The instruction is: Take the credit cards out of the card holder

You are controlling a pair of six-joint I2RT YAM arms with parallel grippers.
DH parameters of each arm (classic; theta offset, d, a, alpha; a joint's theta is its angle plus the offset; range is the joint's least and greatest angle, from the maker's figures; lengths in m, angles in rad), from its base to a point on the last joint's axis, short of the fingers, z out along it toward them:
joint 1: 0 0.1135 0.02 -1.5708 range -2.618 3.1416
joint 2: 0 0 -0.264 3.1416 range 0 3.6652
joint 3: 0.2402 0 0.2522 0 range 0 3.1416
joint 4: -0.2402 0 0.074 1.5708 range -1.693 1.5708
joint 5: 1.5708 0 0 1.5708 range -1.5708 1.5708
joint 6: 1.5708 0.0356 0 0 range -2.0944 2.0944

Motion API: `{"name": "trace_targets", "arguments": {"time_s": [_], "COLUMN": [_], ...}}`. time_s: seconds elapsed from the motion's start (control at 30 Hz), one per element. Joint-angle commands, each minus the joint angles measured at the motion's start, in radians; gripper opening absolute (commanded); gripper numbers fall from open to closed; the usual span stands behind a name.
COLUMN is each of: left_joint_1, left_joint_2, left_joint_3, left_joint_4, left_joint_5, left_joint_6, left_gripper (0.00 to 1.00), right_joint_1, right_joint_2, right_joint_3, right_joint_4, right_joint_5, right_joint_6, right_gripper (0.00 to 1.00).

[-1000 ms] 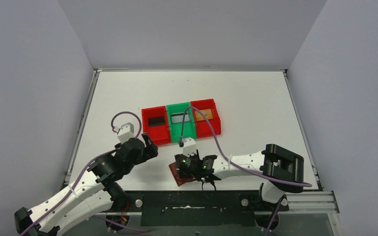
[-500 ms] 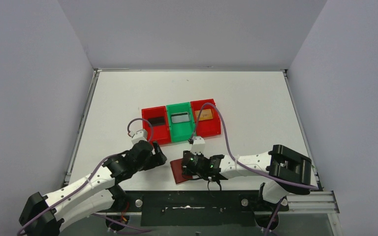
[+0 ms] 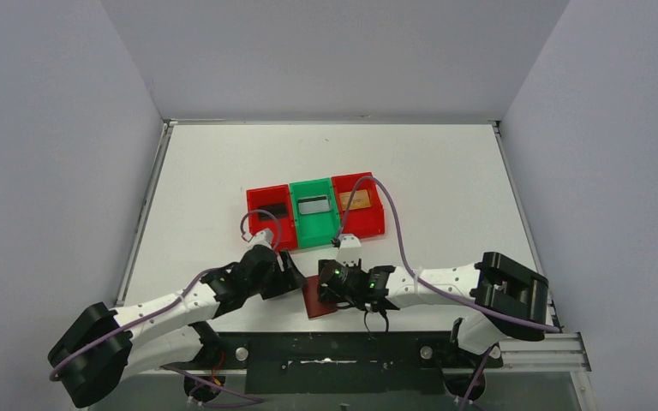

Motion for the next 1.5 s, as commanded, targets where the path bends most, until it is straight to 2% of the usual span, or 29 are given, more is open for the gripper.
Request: {"name": "trace_targets", "arguments": {"time_s": [0.0,0.13,0.3,0.4,0.63,0.83,1.0,1.1,1.27,1.47], "left_joint_1": [-0.005,-0.009,-0.011,-0.011,-0.013,-0.015,-0.018,-0.023,-0.035,-0.037], "left_joint_2": [0.038,0.056,0.045,0.033,0.032,0.059,0.089,0.129,0.185,0.224], "left_joint_3": [0.005,-0.002,-0.011,-0.022,-0.020,-0.016,-0.035,-0.028,0.014,0.022], "left_joint_4": [0.108,0.116,0.102,0.099,0.100,0.100,0.173,0.203,0.147,0.089], "left_joint_5": [0.037,0.041,0.041,0.040,0.073,0.109,0.155,0.180,0.163,0.094], "left_joint_6": [-0.024,-0.026,-0.027,-0.029,-0.013,0.006,-0.004,0.001,0.045,0.057], "left_gripper": [0.63,0.62,0.58,0.57,0.53,0.51,0.51,0.50,0.42,0.28], "right_joint_1": [0.013,0.021,0.050,0.055,0.064,0.064,0.060,0.045,-0.025,-0.061], "right_joint_2": [-0.023,-0.003,0.021,0.052,0.158,0.204,0.152,0.089,-0.007,-0.089], "right_joint_3": [0.085,0.140,0.166,0.178,0.236,0.224,0.137,0.073,-0.069,-0.156], "right_joint_4": [-0.108,-0.167,-0.145,-0.123,-0.240,-0.279,-0.163,-0.060,0.161,0.294], "right_joint_5": [0.096,0.113,0.104,0.074,0.107,0.132,0.097,0.061,-0.066,-0.123], "right_joint_6": [-0.005,-0.030,-0.061,-0.076,-0.012,0.052,0.064,0.064,0.068,0.057], "right_gripper": [0.56,0.56,0.44,0.42,0.38,0.24,0.11,0.08,0.01,0.00]}}
